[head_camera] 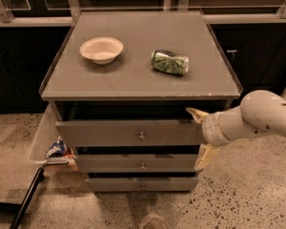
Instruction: Open top drawer
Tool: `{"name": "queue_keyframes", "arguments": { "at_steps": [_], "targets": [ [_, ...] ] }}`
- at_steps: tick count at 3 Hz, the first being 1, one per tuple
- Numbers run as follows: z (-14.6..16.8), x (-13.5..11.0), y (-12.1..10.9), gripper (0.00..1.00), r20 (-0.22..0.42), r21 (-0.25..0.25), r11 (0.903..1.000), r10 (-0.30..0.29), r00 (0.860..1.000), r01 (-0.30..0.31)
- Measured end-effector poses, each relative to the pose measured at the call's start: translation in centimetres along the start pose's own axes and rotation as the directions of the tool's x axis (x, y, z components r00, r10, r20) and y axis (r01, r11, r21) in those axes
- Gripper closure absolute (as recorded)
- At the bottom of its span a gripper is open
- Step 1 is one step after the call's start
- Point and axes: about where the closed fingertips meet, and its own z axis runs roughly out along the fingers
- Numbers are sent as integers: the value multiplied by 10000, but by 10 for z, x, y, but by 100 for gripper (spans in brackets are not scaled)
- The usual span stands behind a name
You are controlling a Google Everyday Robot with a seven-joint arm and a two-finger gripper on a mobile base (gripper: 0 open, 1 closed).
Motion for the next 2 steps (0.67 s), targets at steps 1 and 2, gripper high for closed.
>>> {"name": "queue_keyframes", "arguments": {
  "at_steps": [1, 2],
  "targets": [
    [15, 0, -12, 0, 142, 6, 10000, -64, 9999, 63],
    [27, 7, -17, 0, 186, -131, 9999, 65, 9998, -63]
  ]
}}
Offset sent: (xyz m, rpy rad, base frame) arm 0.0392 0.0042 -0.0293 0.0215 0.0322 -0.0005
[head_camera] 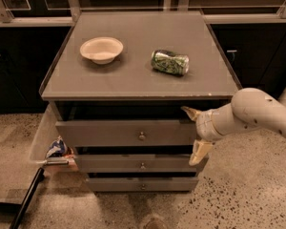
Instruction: Open top drawer
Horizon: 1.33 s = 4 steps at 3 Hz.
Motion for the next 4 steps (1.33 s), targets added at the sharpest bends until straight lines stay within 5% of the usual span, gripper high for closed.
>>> {"name": "queue_keyframes", "arguments": {
  "at_steps": [4],
  "targets": [
    [38, 25, -22, 0, -111, -860, 9948, 543, 9985, -551]
  ]
}}
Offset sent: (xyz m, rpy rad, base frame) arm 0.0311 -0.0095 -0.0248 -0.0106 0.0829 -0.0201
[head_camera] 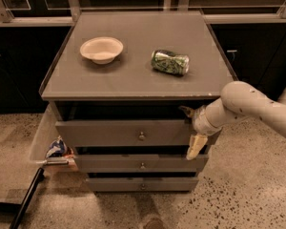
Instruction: Open top drawer
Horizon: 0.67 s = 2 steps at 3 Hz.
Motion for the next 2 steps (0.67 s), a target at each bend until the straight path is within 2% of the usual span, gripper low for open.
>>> {"name": "queue_keyframes", "arguments": {
  "at_steps": [1, 2],
  "targets": [
    [0, 0, 0, 18, 1, -3, 10000, 2, 10000, -2],
    [0, 0, 0, 42, 1, -3, 10000, 2, 10000, -2]
  ]
}}
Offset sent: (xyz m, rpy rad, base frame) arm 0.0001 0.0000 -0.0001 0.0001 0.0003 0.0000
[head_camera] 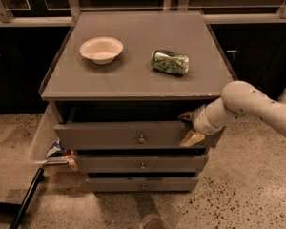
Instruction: Open top drawer
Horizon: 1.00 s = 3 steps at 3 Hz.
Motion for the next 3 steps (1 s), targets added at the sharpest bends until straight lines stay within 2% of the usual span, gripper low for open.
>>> {"name": "queue_keyframes", "arguments": {
  "at_steps": [1, 2, 3],
  "targets": [
    [-2, -2, 3, 65, -12, 4, 10000, 91, 10000, -91],
    [-12, 0, 14, 88, -62, 260, 9986, 458, 9989, -456],
    [-12, 0, 14, 86, -61, 258, 9986, 458, 9989, -456]
  ]
}}
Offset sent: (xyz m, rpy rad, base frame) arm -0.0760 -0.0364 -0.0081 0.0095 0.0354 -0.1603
